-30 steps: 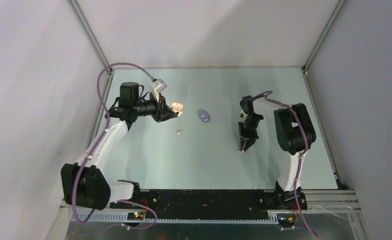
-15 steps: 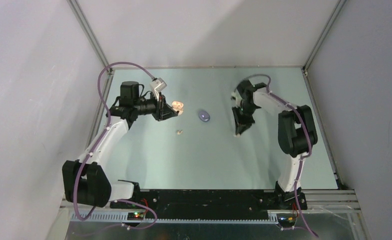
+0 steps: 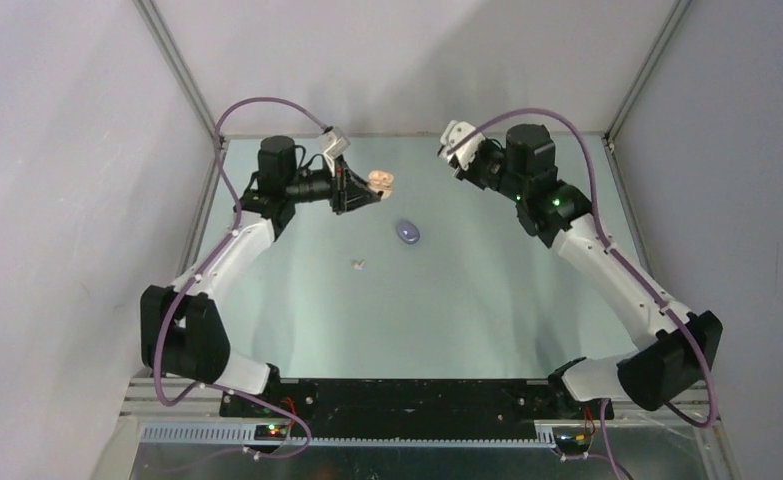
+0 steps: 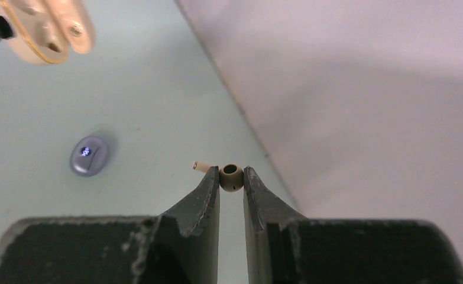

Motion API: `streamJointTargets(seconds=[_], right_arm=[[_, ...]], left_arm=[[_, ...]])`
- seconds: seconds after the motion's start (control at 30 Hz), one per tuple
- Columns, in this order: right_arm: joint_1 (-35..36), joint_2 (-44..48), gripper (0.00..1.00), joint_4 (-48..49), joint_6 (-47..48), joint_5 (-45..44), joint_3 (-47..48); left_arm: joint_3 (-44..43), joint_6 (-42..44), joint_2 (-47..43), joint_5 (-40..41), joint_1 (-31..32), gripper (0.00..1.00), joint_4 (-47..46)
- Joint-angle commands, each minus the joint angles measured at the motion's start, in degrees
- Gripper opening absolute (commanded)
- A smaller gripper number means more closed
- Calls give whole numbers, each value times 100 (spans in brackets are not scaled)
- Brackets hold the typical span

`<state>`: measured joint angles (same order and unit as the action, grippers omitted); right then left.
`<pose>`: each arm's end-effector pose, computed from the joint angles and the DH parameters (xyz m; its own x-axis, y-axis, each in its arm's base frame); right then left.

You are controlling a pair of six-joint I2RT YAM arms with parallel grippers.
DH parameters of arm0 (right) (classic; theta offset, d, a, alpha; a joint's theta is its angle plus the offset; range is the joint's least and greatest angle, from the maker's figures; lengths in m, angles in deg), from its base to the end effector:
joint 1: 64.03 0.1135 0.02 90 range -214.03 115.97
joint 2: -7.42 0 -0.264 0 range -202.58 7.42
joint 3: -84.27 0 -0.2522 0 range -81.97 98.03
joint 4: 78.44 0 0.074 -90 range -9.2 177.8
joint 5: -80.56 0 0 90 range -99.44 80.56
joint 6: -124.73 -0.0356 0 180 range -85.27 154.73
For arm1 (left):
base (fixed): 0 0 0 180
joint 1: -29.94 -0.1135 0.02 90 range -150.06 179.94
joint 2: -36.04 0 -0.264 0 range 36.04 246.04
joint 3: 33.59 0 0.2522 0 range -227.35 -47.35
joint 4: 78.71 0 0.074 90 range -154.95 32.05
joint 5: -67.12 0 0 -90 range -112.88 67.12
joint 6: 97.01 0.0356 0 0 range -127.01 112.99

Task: Insert the wireless bluetooth earbuds into the charging case

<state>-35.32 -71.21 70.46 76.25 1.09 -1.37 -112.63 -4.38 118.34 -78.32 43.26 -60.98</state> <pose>0.2739 0.1574 0.4118 0.2415 -0.6108 -0.7541 -0.6234 0.4978 -0.6029 0.3089 -0.1033 0.3270 -0.3079 0.0996 -0.9462 0.8940 0.3707 -0.2518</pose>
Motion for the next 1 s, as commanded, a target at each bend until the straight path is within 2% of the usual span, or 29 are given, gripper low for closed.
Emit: streamJointTargets(seconds=[0.0,0.13,0.27,0.4,0.57,0.73,0.97], right_arm=[[377,498,0,2080,1291,34,-854],[736,801,0,2958,2206,138,-1410],[1026,951,0,3966,2716,97,-1852],[1250,1017,0,4566,3186,107,-2182],[1417,1056,0,4654,3507,117,-2396],[1470,1122,0,4456,4272,151,-2574],[1496,1253,0,4213,4631,105,-2622]], left_arm=[[-550,-550,207,-235,281,0,-1167],[-677,-772,260,-6,540,0,-1386],[-776,-1035,225,589,790,0,-1450],[-787,-1013,127,1059,965,0,-1346],[-670,-908,-28,1111,1089,0,-1368],[-326,-732,-328,1051,1100,0,-1713],[258,402,-748,873,1112,0,-1741]])
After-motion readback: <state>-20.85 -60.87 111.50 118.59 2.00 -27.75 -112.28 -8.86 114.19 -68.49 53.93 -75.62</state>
